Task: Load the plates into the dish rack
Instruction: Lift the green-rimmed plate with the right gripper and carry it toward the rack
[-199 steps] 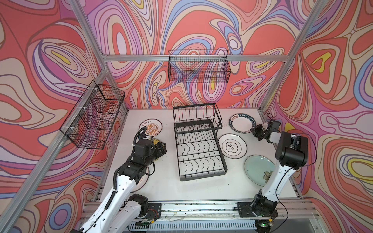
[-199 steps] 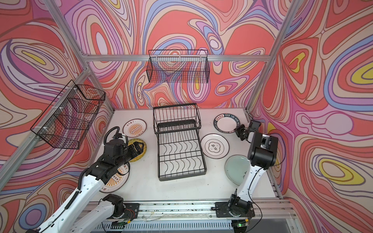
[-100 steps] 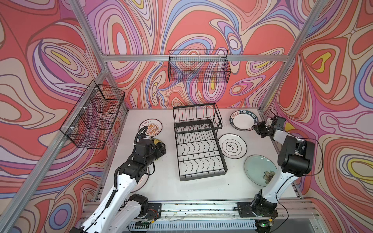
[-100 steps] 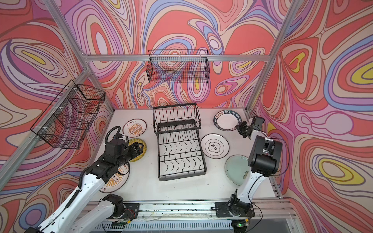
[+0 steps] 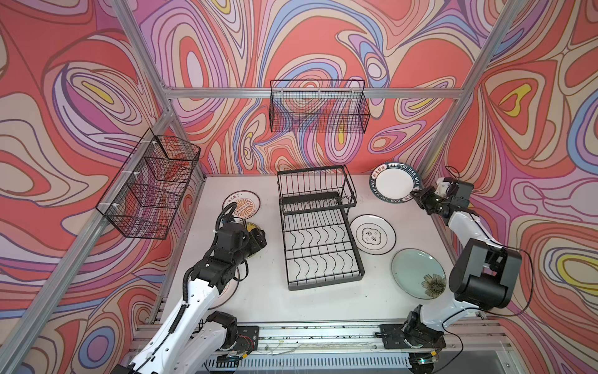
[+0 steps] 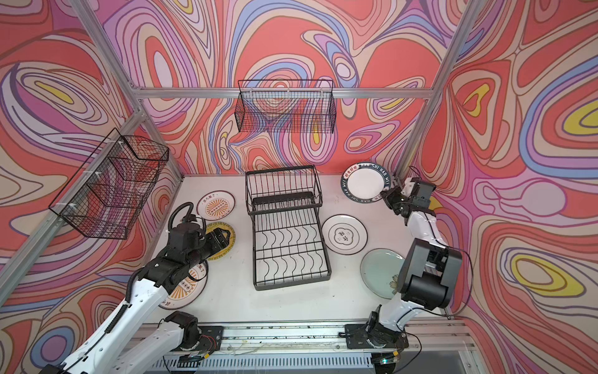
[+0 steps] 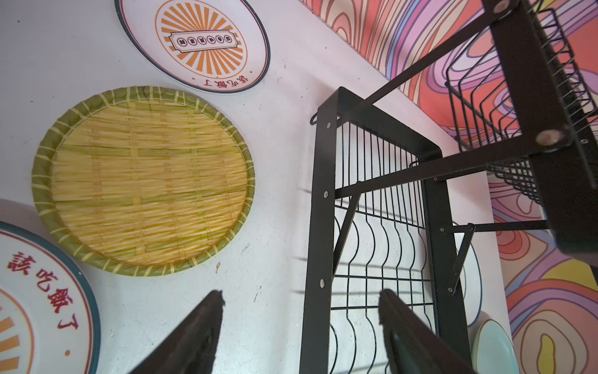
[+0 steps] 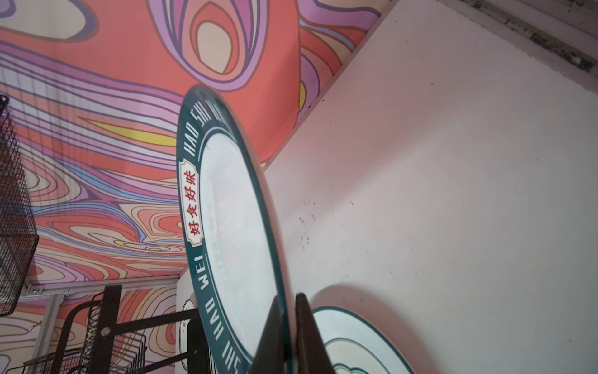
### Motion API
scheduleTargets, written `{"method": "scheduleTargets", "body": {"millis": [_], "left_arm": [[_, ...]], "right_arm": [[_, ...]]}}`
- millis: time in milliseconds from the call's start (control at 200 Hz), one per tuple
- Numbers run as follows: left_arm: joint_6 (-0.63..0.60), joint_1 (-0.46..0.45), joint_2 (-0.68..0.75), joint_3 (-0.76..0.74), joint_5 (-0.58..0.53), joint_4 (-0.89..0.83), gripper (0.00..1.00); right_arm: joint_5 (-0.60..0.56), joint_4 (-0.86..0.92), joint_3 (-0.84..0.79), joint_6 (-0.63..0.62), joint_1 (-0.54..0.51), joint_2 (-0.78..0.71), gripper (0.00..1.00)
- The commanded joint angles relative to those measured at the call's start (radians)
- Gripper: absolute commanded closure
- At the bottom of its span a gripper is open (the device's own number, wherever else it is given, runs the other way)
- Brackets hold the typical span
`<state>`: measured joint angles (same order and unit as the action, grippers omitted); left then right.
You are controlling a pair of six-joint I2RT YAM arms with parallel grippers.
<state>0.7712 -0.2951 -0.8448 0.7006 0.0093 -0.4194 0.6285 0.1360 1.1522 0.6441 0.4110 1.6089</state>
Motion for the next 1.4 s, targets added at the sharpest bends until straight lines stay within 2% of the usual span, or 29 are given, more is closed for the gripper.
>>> {"method": "scheduleTargets", "body": {"millis": [0, 255, 461, 691, 1107, 1397], "left_arm": [[-0.001, -0.005, 0.004, 0.015, 0.013, -0.004, 0.21], [-0.001, -0.006, -0.042, 0.035, 0.073, 0.005, 0.21], [0.009, -0.010, -0.075, 0.033, 0.104, 0.027, 0.21], [0.020, -0.020, -0.078, 0.040, 0.119, 0.033, 0.21], [0.046, -0.034, -0.036, 0.038, 0.133, 0.042, 0.22], [0.043, -0.052, -0.037, 0.030, 0.195, 0.090, 0.24]], "right_arm": [[0.063, 0.022, -0.081, -0.025, 0.004, -0.095, 1.00], [0.060, 0.167, -0.270, -0.083, 0.004, -0.320, 1.00], [0.059, 0.326, -0.337, -0.126, 0.003, -0.495, 1.00], [0.066, 0.446, -0.376, -0.160, 0.002, -0.620, 1.00], [0.147, 0.539, -0.477, -0.182, -0.019, -0.731, 1.00], [0.139, 0.543, -0.506, -0.170, -0.132, -0.770, 1.00]]}}
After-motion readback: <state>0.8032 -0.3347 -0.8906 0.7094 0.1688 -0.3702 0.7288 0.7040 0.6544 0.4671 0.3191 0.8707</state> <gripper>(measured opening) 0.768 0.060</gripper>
